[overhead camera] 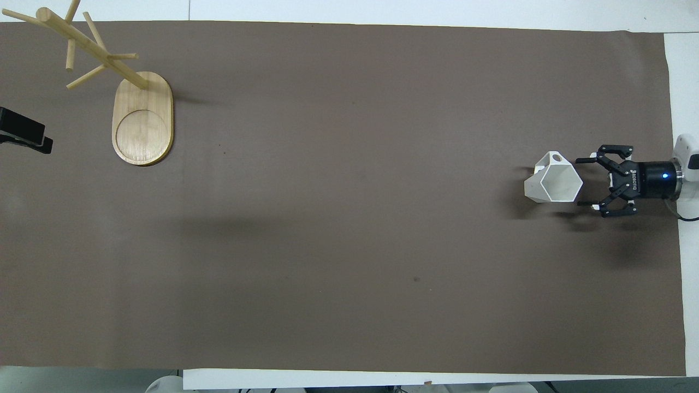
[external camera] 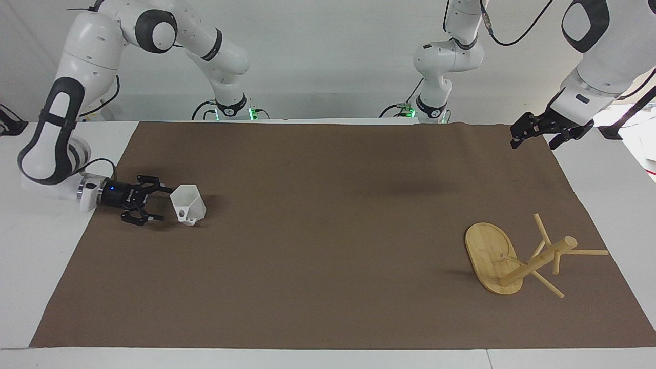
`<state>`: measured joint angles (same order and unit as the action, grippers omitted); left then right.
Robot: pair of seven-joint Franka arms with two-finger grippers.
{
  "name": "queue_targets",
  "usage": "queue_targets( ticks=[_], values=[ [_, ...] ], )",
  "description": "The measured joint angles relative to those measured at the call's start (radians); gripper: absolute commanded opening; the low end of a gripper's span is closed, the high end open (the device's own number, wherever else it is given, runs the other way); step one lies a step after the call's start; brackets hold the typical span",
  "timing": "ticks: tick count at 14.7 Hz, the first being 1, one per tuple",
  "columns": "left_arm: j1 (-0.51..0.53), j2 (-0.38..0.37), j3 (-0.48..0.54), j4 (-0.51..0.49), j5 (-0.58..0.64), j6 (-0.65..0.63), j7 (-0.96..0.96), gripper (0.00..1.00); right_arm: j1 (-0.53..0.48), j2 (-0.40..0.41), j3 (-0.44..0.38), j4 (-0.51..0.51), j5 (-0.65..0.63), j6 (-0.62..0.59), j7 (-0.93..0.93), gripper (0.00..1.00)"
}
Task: Hang cup on rack
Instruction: 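Reach the right gripper to the white mug and close on it, then lift the white mug with the right gripper off the table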
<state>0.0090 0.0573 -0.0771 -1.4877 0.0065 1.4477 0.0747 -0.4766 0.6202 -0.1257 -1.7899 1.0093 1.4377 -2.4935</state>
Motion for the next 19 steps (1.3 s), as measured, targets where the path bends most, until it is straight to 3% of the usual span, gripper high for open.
queue_targets(
  ticks=[19],
  values=[
    [-0.001,0.0,-0.002,0.0,0.0,0.0,0.003,1.0,0.062,0.025,0.013,-0.034,0.022,-0.022,-0.063,1.0]
  ],
)
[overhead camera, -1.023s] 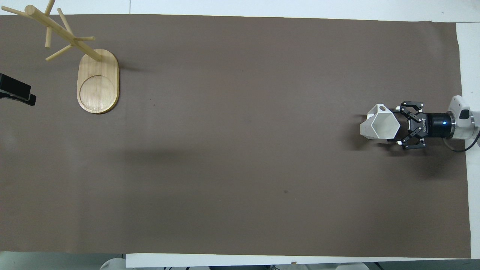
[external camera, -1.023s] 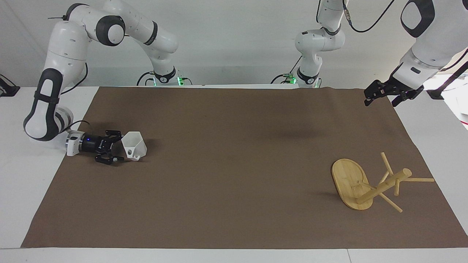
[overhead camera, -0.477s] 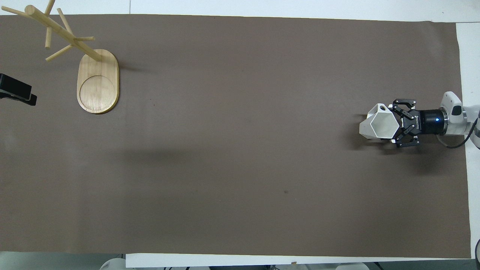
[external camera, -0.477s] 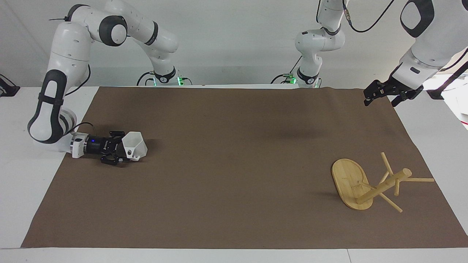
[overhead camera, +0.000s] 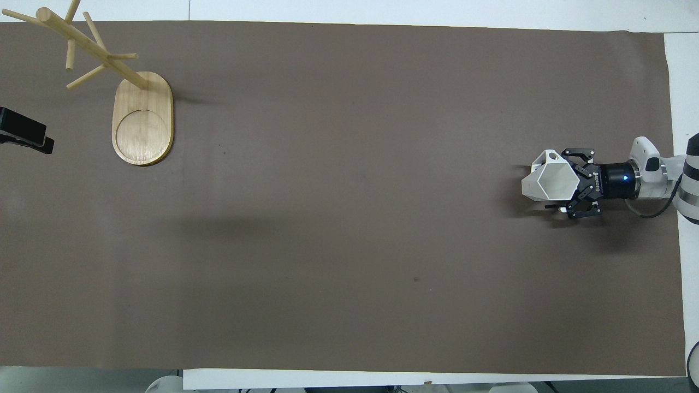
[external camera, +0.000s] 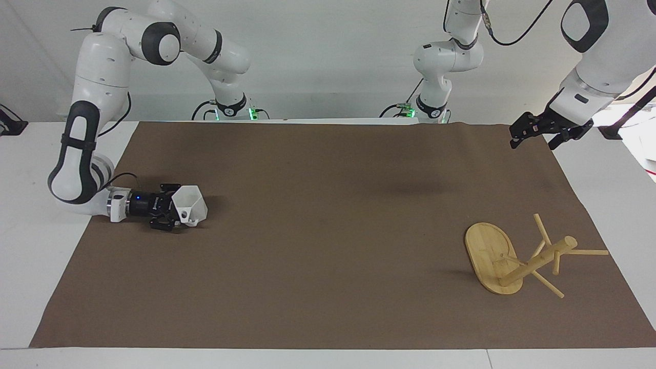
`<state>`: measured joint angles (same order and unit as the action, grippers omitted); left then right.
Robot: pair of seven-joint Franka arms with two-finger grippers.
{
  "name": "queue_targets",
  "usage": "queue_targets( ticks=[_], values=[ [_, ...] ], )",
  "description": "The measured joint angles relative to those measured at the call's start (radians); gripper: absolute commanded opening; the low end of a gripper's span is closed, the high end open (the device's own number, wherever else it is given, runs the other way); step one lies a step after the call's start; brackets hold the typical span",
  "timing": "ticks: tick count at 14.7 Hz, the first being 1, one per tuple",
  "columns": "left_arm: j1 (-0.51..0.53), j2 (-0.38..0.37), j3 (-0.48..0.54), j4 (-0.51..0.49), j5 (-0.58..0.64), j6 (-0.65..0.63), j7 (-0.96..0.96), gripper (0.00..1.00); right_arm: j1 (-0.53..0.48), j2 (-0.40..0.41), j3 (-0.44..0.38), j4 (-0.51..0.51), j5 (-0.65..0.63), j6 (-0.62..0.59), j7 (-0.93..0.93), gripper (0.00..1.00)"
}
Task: Hang cup on rack
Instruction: 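Lift the white mug with the right gripper off the table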
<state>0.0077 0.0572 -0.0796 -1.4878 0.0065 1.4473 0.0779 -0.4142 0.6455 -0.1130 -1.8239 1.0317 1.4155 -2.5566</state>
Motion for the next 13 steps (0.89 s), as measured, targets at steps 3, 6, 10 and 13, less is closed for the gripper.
queue_targets(
  ticks=[3,6,10,13],
  values=[
    [-0.001,0.0,-0.001,0.0,0.0,-0.002,0.0,1.0,0.0,-0.013,0.0,-0.009,0.0,0.0,-0.004,1.0],
    [-0.001,-0.002,-0.002,-0.007,0.0,-0.003,0.0,1.0,0.0,-0.066,-0.001,-0.046,0.0,0.0,-0.004,1.0],
    [-0.001,-0.006,-0.003,-0.016,0.0,-0.003,0.0,1.0,0.013,-0.086,-0.001,-0.087,0.0,0.013,-0.022,1.0],
    [-0.001,-0.008,-0.003,-0.022,0.0,-0.003,0.0,1.0,0.031,-0.086,0.0,-0.11,0.0,0.049,-0.045,0.93]
  ],
)
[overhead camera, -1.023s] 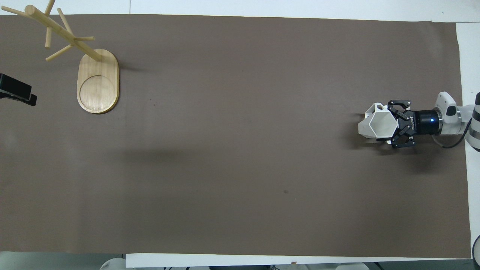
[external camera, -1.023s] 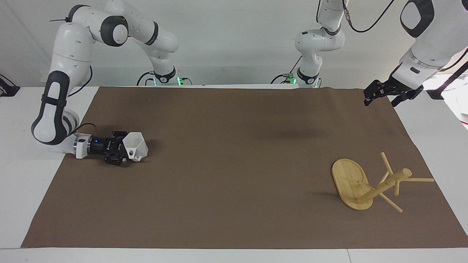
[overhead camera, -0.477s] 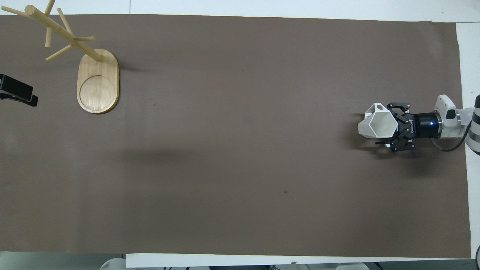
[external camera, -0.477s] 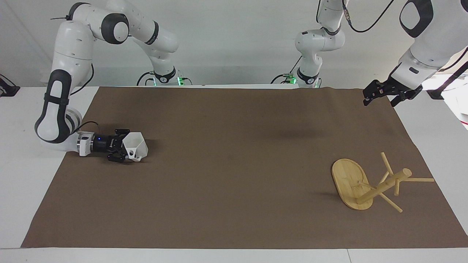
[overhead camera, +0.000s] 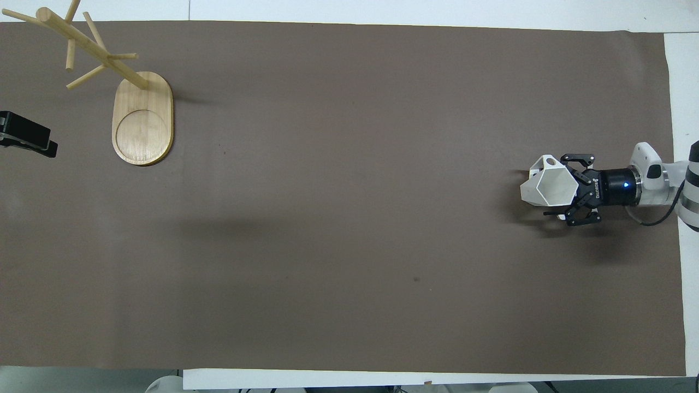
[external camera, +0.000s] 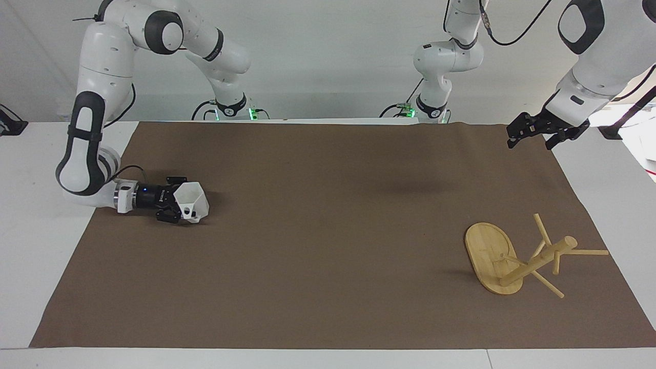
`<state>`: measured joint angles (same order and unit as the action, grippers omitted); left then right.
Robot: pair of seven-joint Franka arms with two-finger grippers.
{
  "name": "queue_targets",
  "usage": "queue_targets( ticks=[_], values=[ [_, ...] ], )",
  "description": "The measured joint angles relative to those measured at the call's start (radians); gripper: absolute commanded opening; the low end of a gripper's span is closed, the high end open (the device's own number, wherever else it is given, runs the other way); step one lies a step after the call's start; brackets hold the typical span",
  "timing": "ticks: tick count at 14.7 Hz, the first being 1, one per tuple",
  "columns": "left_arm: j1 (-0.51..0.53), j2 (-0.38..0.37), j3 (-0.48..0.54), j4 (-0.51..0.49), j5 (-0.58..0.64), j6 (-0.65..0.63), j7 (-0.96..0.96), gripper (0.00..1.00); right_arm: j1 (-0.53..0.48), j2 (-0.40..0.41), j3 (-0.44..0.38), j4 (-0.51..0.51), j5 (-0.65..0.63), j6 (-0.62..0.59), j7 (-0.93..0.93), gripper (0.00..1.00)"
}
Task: Hang cup on rack
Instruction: 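Lift the white mug with the right gripper off the table, then carry the mug toward center while the left gripper reaches to it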
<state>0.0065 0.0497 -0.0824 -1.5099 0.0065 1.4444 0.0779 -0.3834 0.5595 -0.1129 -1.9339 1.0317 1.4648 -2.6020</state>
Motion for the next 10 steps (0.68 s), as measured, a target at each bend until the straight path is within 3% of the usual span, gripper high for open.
queue_targets(
  ticks=[1,3,4,10],
  values=[
    [0.0,-0.001,0.0,-0.003,0.0,0.0,0.0,1.0,0.011,0.0,0.0,-0.003,0.0,0.005,0.0,0.8],
    [0.0,-0.004,0.0,-0.005,0.0,0.0,0.0,1.0,0.031,-0.001,0.0,-0.003,0.002,0.008,-0.001,0.43],
    [0.0,-0.006,0.0,-0.006,0.0,0.0,0.0,1.0,0.041,-0.002,0.001,-0.003,0.005,0.008,-0.001,0.32],
    [-0.002,-0.01,-0.001,-0.01,0.0,0.017,-0.005,1.0,0.182,-0.038,0.004,0.017,0.083,0.021,0.169,0.29]
  ],
)
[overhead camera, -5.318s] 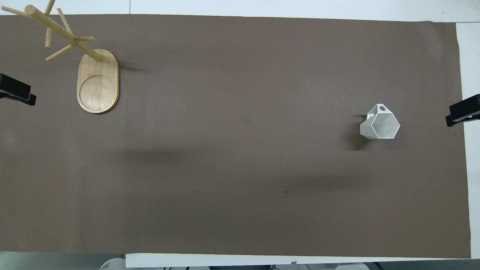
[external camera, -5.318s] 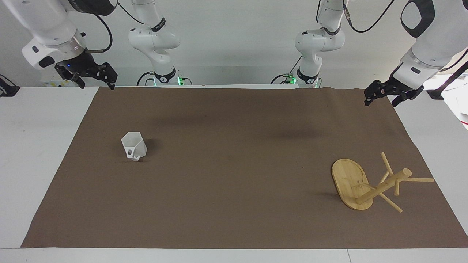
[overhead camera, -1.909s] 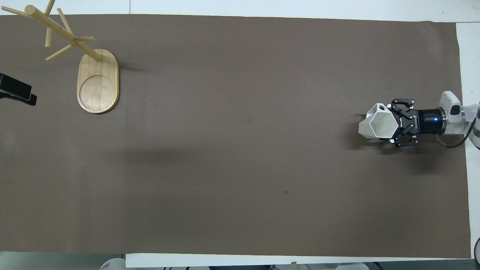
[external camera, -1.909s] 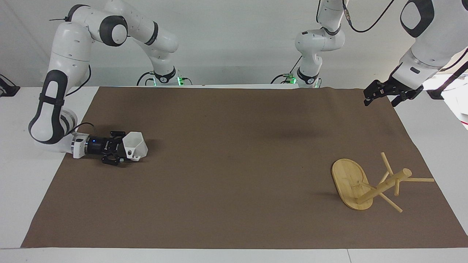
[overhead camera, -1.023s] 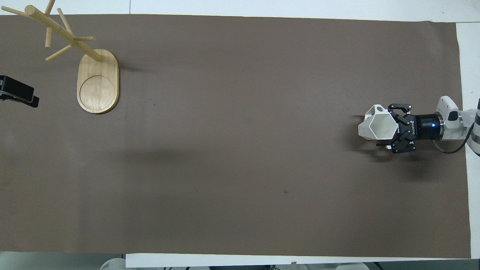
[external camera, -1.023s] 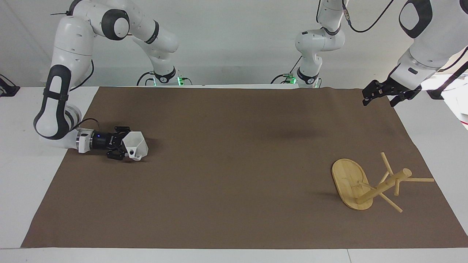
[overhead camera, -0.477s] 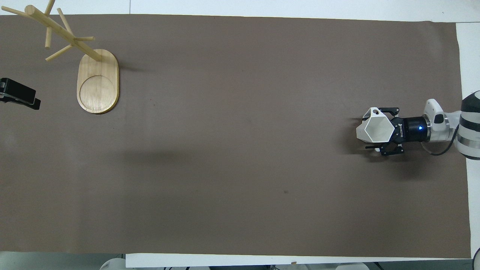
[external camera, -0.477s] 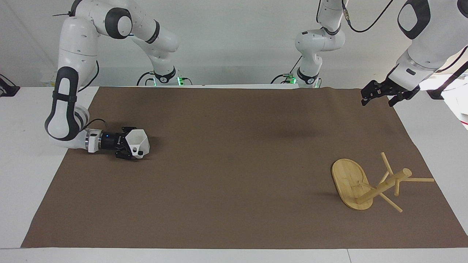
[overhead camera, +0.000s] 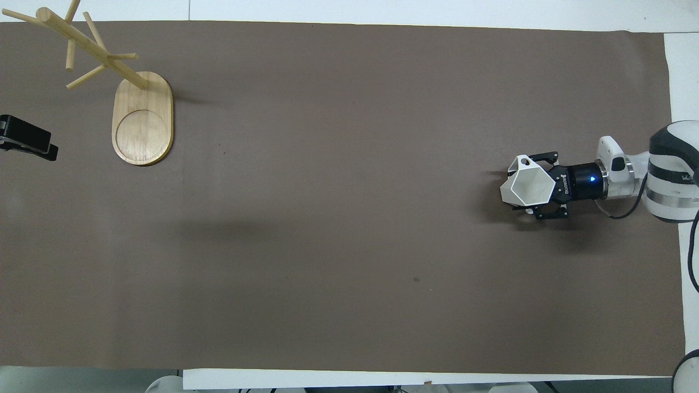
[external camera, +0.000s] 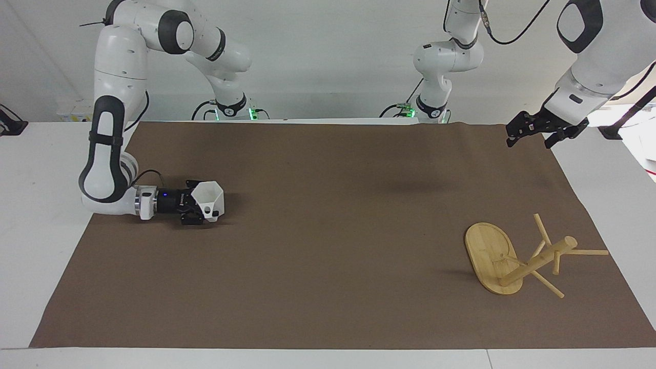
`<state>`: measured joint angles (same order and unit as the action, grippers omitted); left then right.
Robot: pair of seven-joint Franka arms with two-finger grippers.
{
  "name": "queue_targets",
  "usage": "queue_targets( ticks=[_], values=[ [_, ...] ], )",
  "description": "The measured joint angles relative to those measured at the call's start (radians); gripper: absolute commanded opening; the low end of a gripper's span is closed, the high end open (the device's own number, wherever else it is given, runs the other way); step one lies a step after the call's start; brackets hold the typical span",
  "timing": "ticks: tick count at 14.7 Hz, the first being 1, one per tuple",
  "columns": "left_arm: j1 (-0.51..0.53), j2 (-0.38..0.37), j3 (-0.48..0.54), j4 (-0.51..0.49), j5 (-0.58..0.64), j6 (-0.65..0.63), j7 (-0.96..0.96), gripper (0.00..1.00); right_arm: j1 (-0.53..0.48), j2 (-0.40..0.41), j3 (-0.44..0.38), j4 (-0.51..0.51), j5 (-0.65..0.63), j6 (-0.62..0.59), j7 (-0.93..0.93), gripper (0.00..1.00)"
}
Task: Hang cup on rack
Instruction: 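Carry the mug toward center while the left gripper reaches to it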
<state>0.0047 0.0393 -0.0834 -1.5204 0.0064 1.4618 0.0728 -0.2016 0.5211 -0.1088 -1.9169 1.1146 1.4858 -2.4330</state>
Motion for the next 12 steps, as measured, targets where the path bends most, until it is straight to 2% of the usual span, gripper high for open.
queue_targets(
  ticks=[3,6,8,12],
  values=[
    [-0.07,-0.006,-0.005,-0.033,0.0,0.074,-0.16,0.99,0.175,-0.066,0.004,0.006,0.152,0.097,0.135,0.29],
    [-0.233,-0.018,-0.013,-0.078,-0.001,0.116,-0.419,0.99,0.326,-0.076,0.005,0.003,0.281,0.219,0.168,0.29],
    [-0.341,-0.019,-0.018,-0.086,-0.014,0.134,-0.593,0.99,0.396,-0.074,0.005,0.002,0.349,0.294,0.186,0.29],
    [-0.494,0.005,-0.02,-0.092,-0.093,0.257,-0.871,0.99,0.514,-0.075,0.005,0.013,0.452,0.423,0.208,0.3]
  ],
)
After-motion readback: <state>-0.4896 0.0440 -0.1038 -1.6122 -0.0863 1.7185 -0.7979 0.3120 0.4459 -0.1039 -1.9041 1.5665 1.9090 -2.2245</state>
